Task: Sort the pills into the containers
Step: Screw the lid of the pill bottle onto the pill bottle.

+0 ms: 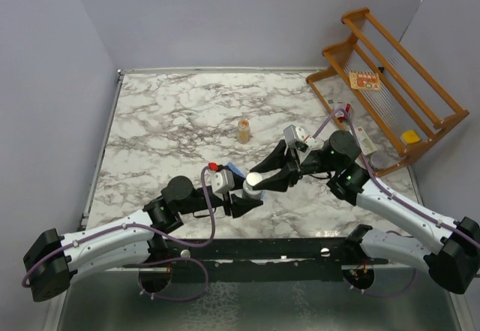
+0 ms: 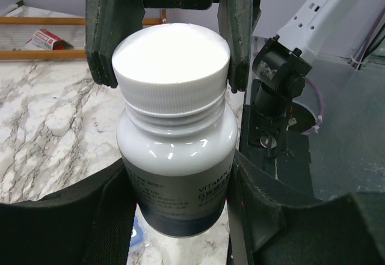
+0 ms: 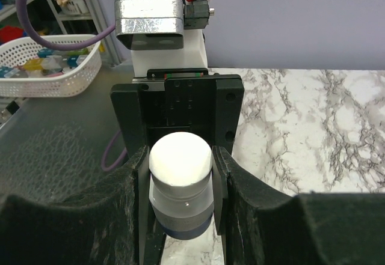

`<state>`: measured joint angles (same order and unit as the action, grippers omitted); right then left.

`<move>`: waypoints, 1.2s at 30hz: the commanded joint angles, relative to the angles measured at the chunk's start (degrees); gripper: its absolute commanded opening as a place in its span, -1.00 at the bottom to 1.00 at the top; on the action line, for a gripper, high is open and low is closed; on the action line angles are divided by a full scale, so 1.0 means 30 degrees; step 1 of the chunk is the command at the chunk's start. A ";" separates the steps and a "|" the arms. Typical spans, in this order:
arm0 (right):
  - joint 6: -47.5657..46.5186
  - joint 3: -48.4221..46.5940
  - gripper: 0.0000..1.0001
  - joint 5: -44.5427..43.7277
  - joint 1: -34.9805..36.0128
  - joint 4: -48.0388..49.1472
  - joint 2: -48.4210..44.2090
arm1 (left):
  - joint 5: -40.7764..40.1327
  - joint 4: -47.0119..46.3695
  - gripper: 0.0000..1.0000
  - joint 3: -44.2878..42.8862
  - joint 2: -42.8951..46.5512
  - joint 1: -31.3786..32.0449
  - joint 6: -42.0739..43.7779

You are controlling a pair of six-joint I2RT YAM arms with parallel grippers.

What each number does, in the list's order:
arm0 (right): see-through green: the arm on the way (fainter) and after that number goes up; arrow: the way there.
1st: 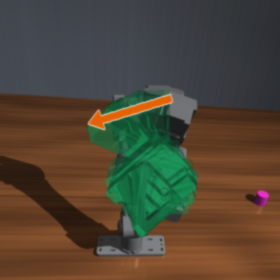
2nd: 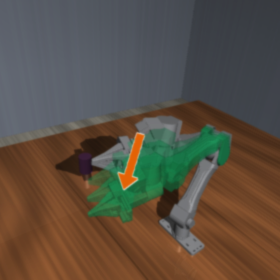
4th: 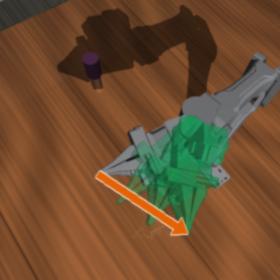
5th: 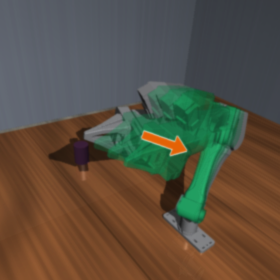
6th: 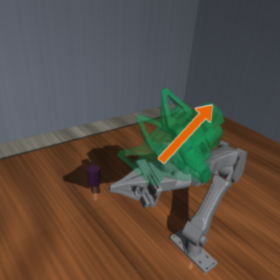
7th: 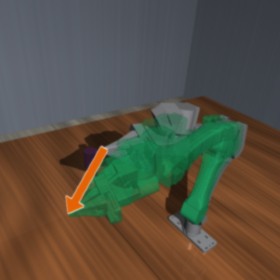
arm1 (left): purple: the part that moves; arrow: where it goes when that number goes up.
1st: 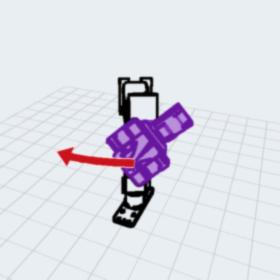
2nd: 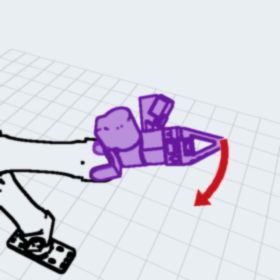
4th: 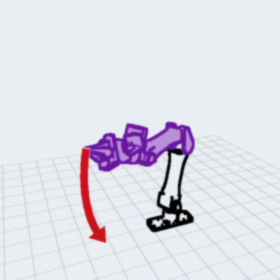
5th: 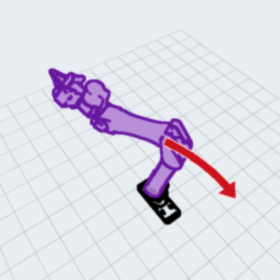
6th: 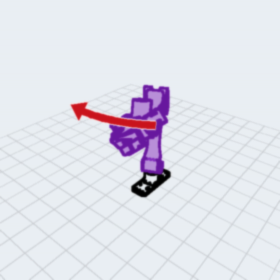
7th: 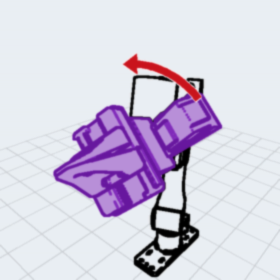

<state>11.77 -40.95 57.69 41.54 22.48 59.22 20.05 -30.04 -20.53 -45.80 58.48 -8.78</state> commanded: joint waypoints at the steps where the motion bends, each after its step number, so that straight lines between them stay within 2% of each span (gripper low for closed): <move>1: -0.0059 0.0234 -0.98 -0.0272 0.0157 0.0069 -0.0356 | -0.1116 -0.1554 -1.00 -0.0006 0.0980 0.0143 0.0263; 19: 0.0417 0.0247 -0.98 -0.0913 0.0478 0.0898 0.0528 | -0.2262 -0.2521 -1.00 0.0288 0.1395 0.0268 0.1013; 24: -0.0153 -0.0461 -0.98 -0.1710 0.0610 -0.0788 0.0859 | -0.2383 -0.2504 -1.00 0.0131 0.1386 0.0283 0.1724; 32: -0.2234 -0.2334 -0.98 -0.3803 0.1086 -0.5717 0.0795 | -0.2109 -0.2510 -1.00 -0.0018 0.0566 0.0281 0.1789; 36: -0.2602 -0.2130 -0.98 -0.4246 0.1093 -0.6422 0.0390 | -0.2512 -0.2477 -1.00 -0.0048 0.0840 0.0288 0.2199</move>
<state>7.14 -47.18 49.06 44.34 11.57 61.34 13.76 -31.83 -19.27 -44.36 59.00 -4.10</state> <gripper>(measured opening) 0.394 0.542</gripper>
